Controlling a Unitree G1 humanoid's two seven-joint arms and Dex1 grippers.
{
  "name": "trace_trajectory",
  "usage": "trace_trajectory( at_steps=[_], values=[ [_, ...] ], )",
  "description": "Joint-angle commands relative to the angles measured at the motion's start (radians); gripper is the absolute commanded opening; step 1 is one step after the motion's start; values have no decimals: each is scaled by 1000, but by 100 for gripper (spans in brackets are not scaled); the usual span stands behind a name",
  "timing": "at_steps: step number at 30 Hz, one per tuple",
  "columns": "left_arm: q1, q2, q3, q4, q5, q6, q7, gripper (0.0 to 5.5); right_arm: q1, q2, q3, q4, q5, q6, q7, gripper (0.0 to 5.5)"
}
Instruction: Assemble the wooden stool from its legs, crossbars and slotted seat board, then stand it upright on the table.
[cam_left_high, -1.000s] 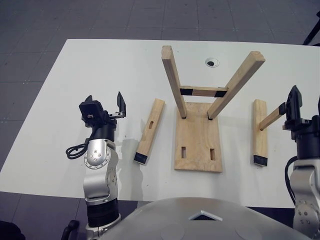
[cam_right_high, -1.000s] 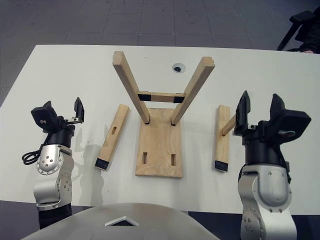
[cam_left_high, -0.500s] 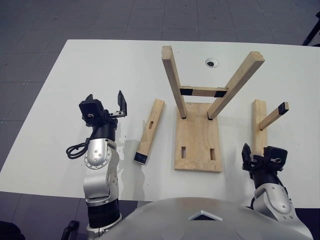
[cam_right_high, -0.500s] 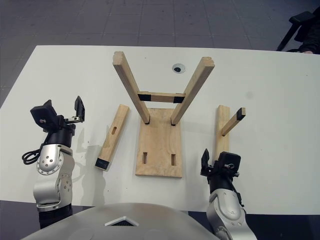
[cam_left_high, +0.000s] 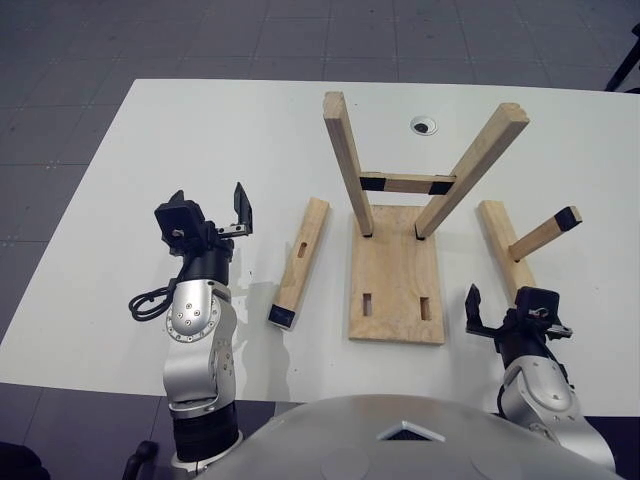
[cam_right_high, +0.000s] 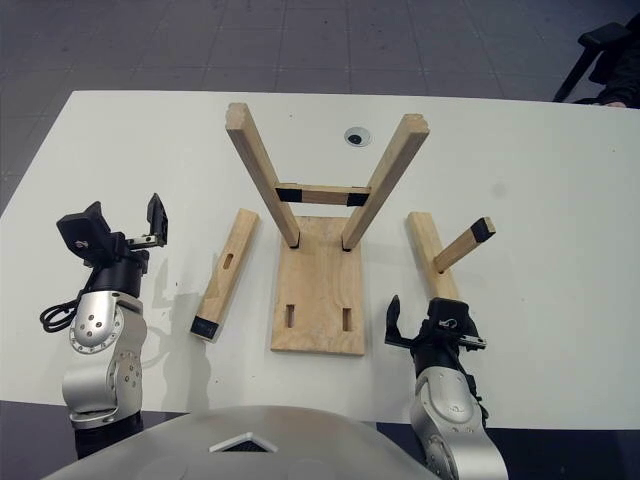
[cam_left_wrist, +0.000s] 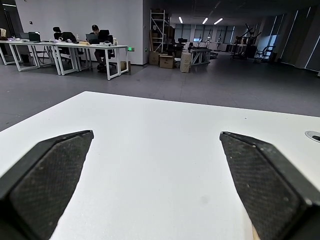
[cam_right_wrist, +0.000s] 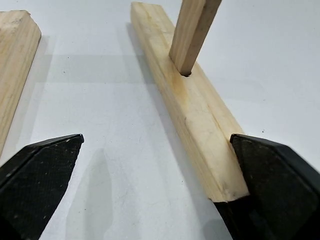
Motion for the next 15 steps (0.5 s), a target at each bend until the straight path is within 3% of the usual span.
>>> trace_trajectory(
  at_steps=[1, 11, 15],
  values=[
    [3, -2, 1, -5, -3, 12, 0, 468, -18, 0, -4, -26, -38, 17, 16, 546],
    [9, -1, -6, -2, 0, 8, -2, 468, -85, -43, -113, -139, -71, 75, 99, 546],
    [16, -6, -11, -9, 2, 7, 2, 468, -146, -221, -227, -83, 93, 249, 367, 546]
  ],
)
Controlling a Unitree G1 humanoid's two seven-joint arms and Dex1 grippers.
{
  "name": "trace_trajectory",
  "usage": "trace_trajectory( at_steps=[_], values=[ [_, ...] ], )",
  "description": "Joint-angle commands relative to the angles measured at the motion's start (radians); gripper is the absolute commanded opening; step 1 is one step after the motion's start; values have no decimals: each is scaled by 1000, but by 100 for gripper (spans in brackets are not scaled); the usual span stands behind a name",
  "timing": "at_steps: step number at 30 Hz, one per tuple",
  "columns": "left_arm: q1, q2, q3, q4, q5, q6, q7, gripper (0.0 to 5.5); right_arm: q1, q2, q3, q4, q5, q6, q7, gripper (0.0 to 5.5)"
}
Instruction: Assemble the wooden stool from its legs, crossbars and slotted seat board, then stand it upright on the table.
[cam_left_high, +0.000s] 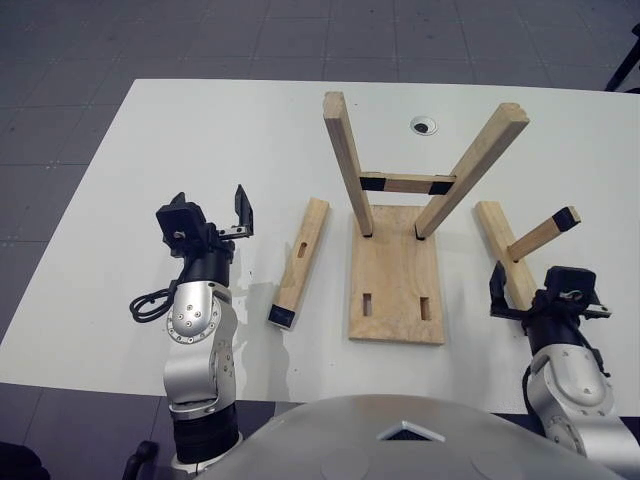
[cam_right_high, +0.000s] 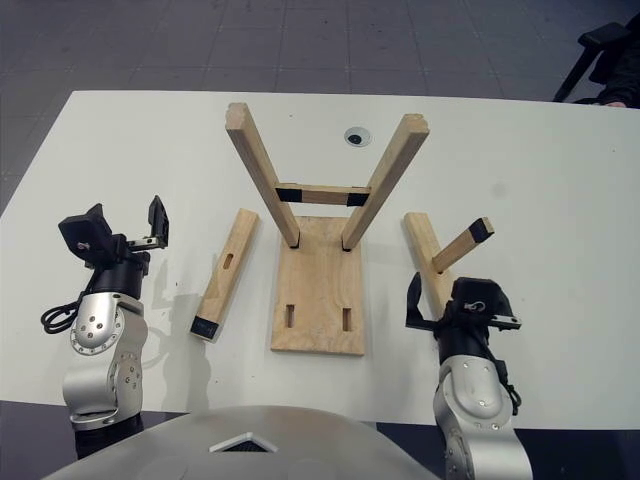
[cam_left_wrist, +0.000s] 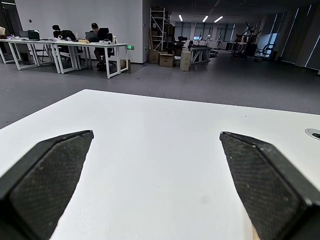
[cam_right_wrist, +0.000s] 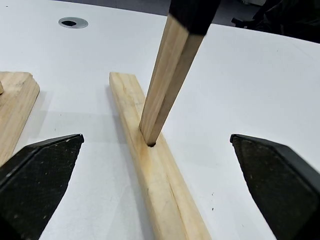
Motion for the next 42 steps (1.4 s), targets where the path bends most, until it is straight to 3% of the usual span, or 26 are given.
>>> trace_trajectory(
  at_steps=[1, 5, 11, 21, 26, 31, 42],
  values=[
    [10, -8, -7, -11, 2, 7, 3, 468, -51, -173, -103, 75, 161, 175, 251, 546],
    [11, -10, -7, -14, 0, 8, 3, 468, -107, -259, -193, 196, 192, 208, 342, 546],
    [17, -12, 4, -31, -8, 14, 3, 468, -175, -351, -212, 354, 121, 131, 377, 546],
    [4, -8, 8, -44, -16, 37, -2, 468, -110, -338, -58, 365, 83, 133, 395, 546],
    [1, -11, 4, -51, -21, 48, 5, 468, -146, -444, -23, 421, 80, 145, 478, 546],
    [1, -13, 4, -62, -25, 57, 6, 468, -167, -497, -20, 483, 58, 118, 515, 466],
    [5, -12, 6, -76, -30, 72, 4, 468, -159, -493, -16, 481, 61, 115, 532, 276]
  ],
)
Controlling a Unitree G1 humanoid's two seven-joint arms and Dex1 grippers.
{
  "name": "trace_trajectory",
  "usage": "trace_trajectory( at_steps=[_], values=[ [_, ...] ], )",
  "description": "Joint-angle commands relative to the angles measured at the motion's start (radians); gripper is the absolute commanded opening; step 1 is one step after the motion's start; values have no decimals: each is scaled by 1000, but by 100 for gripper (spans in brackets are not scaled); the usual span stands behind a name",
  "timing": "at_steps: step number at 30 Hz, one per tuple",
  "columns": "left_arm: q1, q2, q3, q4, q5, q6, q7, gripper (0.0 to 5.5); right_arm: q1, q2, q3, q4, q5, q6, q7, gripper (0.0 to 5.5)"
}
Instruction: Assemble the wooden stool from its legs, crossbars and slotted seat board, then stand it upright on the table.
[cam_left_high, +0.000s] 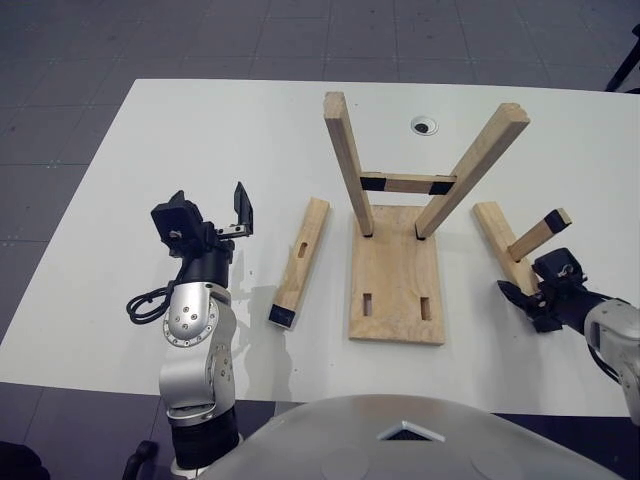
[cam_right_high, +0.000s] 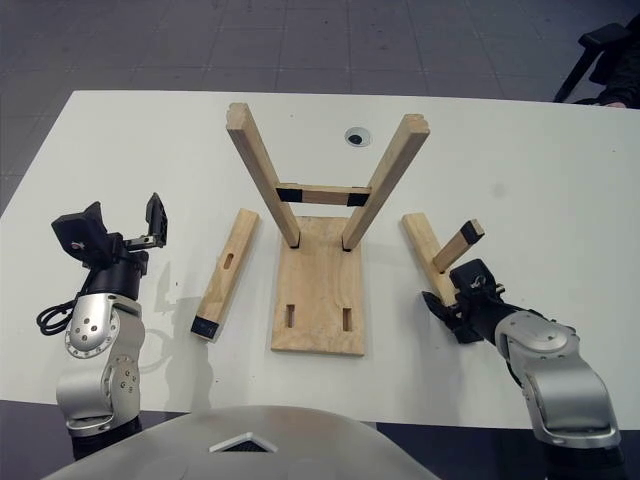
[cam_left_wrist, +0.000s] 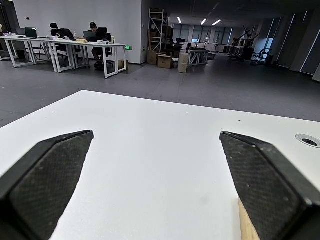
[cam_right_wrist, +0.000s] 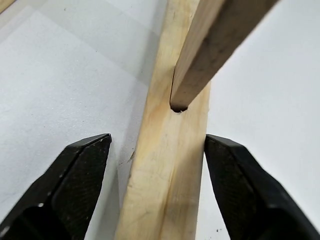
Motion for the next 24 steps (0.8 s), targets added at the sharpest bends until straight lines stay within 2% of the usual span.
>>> trace_trajectory(
  at_steps=[1, 5, 10, 13, 15, 17, 18, 21, 24],
  values=[
    [-3, -2, 3, -8, -6, 19, 4, 468, 47, -9, 23, 53, -35, 45, -11, 263],
    [-1, -1, 6, -4, -7, 16, 3, 468, 49, -9, 18, 49, -48, 27, -21, 209],
    [9, -7, 7, -4, -13, 16, 5, 468, 28, 21, -39, 65, -24, -2, -13, 209],
    [-15, 23, 36, 14, -72, 10, -51, 468, -34, 86, -192, 51, 49, -37, -30, 208],
    [-81, 101, 118, 18, -241, -1, -199, 468, -100, 135, -355, 16, 151, -40, -45, 202],
    [-138, 173, 195, 35, -386, 20, -301, 468, -141, 162, -455, -22, 239, -34, -48, 202],
    [-169, 211, 246, 55, -461, 37, -332, 468, -167, 172, -505, -53, 317, -21, -40, 202],
    [-227, 305, 345, 92, -684, 106, -408, 512, -230, 175, -645, -122, 619, 18, -12, 202],
    [-208, 402, 378, 103, -919, 213, -545, 550, -248, 148, -713, -124, 870, 35, -18, 202]
  ],
)
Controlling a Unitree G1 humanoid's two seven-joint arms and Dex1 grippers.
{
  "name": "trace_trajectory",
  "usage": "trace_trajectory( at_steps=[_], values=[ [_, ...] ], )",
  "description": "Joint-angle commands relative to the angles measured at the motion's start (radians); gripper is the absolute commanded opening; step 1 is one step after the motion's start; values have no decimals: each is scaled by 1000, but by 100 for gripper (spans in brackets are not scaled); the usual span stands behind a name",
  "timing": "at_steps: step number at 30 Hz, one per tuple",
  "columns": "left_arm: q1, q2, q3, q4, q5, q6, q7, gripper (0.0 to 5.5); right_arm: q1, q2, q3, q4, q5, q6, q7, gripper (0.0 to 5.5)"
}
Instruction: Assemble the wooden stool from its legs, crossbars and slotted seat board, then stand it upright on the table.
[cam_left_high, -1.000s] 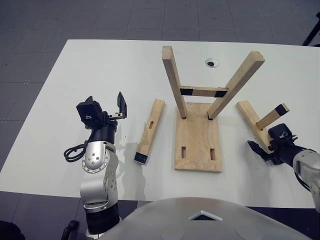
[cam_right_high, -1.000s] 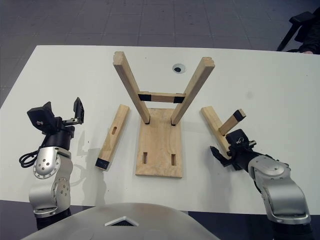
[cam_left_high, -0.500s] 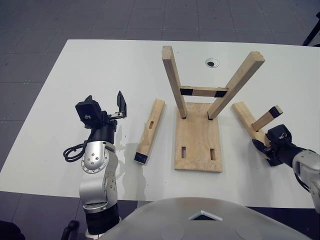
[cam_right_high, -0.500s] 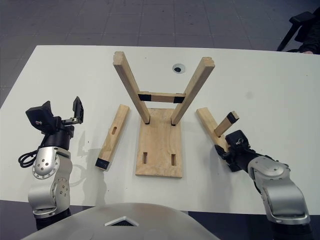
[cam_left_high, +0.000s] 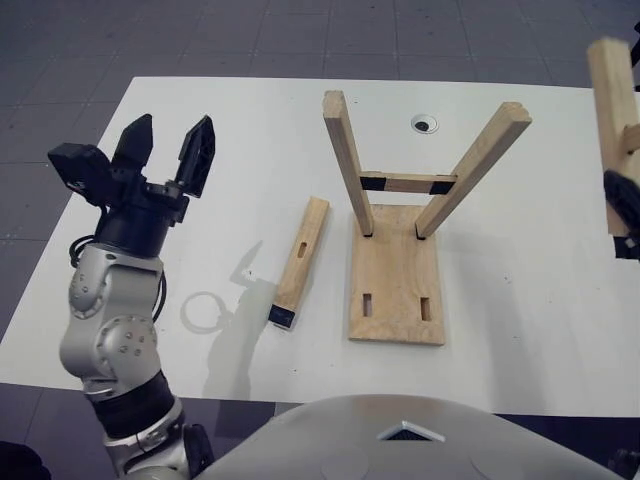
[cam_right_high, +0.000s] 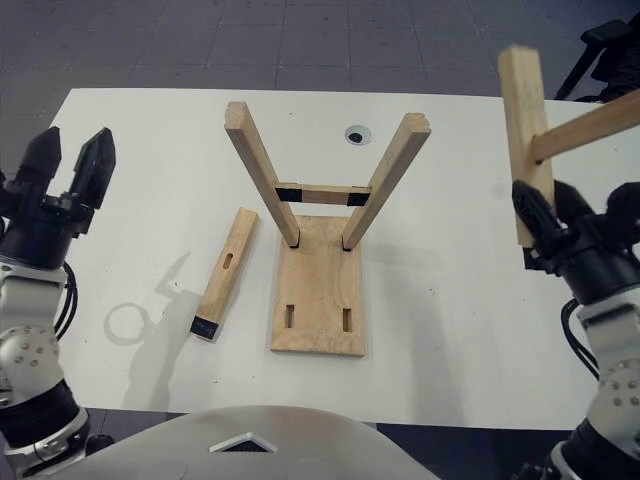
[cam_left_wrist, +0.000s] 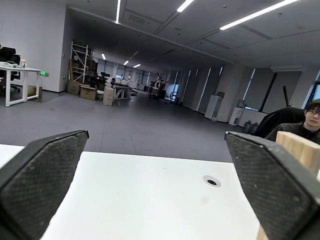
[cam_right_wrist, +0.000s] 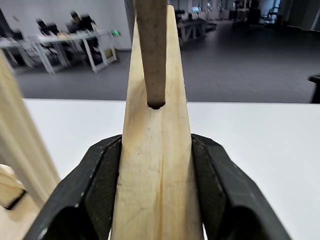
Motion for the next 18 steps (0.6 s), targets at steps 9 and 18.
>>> trace_trajectory(
  at_steps=[9, 18],
  values=[
    [121, 233, -2, 31, -597, 298, -453, 550, 115, -79, -79, -79, 598, -19, 179, 202],
    [42, 176, -203, 7, -767, 340, -307, 550, 147, -86, 282, -303, 428, -95, 317, 202]
  ],
)
